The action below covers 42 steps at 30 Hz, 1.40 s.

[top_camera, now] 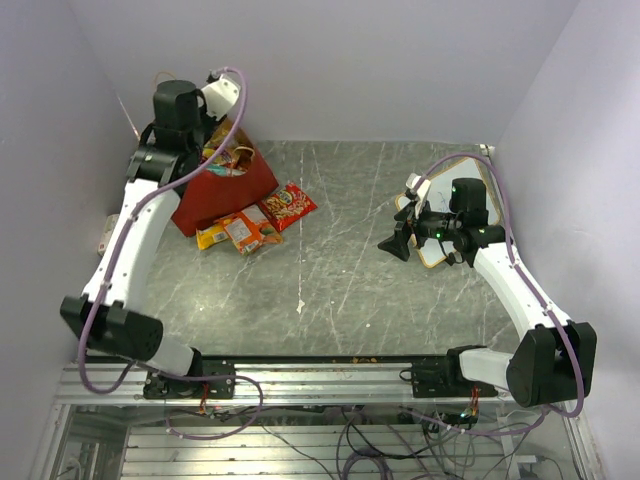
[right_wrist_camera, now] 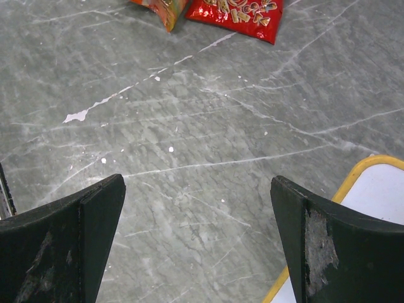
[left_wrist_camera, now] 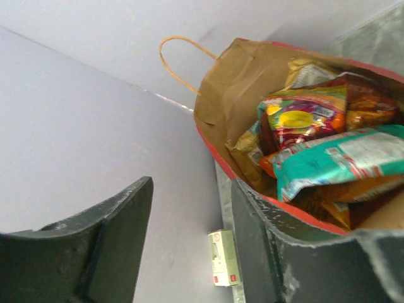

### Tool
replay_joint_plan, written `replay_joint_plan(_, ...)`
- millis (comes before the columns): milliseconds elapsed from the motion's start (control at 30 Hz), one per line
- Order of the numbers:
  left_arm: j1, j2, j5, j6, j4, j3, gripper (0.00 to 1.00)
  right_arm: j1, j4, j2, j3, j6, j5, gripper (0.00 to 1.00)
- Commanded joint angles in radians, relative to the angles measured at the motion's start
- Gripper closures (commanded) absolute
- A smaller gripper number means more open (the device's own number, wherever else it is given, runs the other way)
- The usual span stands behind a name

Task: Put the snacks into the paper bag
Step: Place the snack in the paper bag, then pick up the snack from the center of the board.

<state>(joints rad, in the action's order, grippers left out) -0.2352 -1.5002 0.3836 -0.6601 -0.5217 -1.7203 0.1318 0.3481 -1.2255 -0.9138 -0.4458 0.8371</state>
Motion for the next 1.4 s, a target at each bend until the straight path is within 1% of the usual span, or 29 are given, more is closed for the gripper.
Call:
replay_joint_plan(0,0.007,0.129,-0.192,0.123,-0.068,0.106,0.32,-0.006,-0.012,0.023,-0.002,0.001,0.01,0.0)
replay_joint_plan(33,0.008,0.157,-0.252,0.158,-0.08,0.137,0.29,-0.006,-0.011,0.022,-0.003,0.002,0.015,0.0)
replay_joint_plan(133,0.007,0.226,-0.391,0.193,-0.112,0.223,0.23,-0.005,-0.005,0.02,-0.01,0.006,0.016,0.0)
replay_joint_plan(267,0.007,0.325,-0.51,0.163,-0.125,0.371,0.18,-0.003,-0.002,0.018,-0.017,0.011,0.006,0.0)
replay_joint_plan(333,0.007,0.384,-0.557,0.105,-0.111,0.494,0.17,-0.003,0.001,0.026,-0.019,0.012,0.012,0.0)
replay_joint_plan(367,0.007,0.403,-0.589,0.072,-0.115,0.536,0.12,-0.003,0.001,0.03,-0.019,0.012,0.01,0.0)
replay_joint_plan(400,0.007,0.412,-0.624,0.03,-0.131,0.566,0.05,-0.003,0.002,0.033,-0.019,0.01,0.005,0.0)
replay_joint_plan(433,0.007,0.414,-0.658,-0.01,-0.157,0.59,0.01,-0.003,0.003,0.033,-0.019,0.01,0.001,0.0)
replay_joint_plan(500,0.004,0.415,-0.717,-0.093,-0.183,0.649,0.0,-0.003,0.002,0.041,-0.018,0.011,0.005,0.01)
replay_joint_plan(567,-0.001,0.418,-0.731,-0.175,-0.174,0.722,0.0,-0.003,0.001,0.05,-0.015,0.01,0.014,0.01)
replay_joint_plan(600,-0.006,0.418,-0.728,-0.221,-0.154,0.76,0.0,-0.005,0.001,0.053,-0.014,0.01,0.013,0.01)
replay_joint_plan(700,-0.029,0.404,-0.686,-0.287,-0.083,0.853,0.0,-0.005,0.0,0.048,-0.012,0.007,0.015,0.01)
replay_joint_plan(767,-0.053,0.39,-0.646,-0.313,-0.019,0.905,0.03,-0.005,-0.004,0.043,-0.009,0.009,0.023,0.01)
replay_joint_plan(867,-0.111,0.363,-0.55,-0.335,0.077,0.96,0.04,-0.004,-0.005,0.037,-0.005,0.007,0.026,0.01)
replay_joint_plan(967,-0.176,0.301,-0.446,-0.35,0.149,0.994,0.04,-0.005,-0.005,0.032,-0.005,0.005,0.028,0.01)
replay_joint_plan(1133,-0.238,0.194,-0.319,-0.372,0.276,1.02,0.05,-0.003,-0.003,0.016,-0.004,0.001,0.036,0.01)
replay_joint_plan(1367,-0.253,0.097,-0.2,-0.377,0.422,1.035,0.06,-0.003,0.004,0.009,-0.006,-0.005,0.034,0.01)
